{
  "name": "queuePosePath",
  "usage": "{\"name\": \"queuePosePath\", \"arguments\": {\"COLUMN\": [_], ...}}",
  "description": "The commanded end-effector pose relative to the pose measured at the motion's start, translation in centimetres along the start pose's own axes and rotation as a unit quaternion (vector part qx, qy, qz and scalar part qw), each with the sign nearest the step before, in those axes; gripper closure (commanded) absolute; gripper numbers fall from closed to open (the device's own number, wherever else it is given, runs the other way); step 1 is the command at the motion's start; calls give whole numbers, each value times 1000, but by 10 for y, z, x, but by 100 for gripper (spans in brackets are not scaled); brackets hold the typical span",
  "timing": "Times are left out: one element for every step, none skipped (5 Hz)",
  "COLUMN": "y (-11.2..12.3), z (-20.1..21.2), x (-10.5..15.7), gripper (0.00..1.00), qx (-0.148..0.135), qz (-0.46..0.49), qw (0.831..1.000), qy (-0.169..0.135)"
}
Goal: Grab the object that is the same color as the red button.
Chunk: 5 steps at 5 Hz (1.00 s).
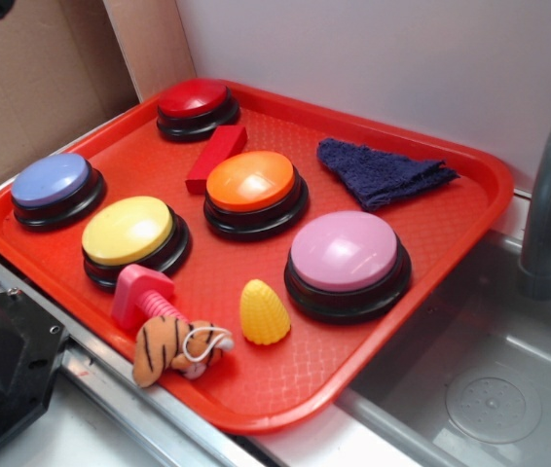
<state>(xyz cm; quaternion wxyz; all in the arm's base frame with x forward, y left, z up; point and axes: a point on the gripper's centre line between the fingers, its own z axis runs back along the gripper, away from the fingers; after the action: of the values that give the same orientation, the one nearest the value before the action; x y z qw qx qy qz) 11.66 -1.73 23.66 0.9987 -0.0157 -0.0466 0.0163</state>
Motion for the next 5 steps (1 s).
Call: {"name": "queuePosePath", "arguments": {"y": [0, 6, 15, 26, 42], "z": [0, -4, -13, -32, -53], "x": [0, 16, 36, 60, 82], "gripper": [0, 0, 0, 0, 0], "qx": [0, 10, 15, 19, 32], "qz": [0, 56, 141, 234, 290], "qw": [1000, 998, 989, 970, 955], "qy": [0, -15, -35, -58, -56]}}
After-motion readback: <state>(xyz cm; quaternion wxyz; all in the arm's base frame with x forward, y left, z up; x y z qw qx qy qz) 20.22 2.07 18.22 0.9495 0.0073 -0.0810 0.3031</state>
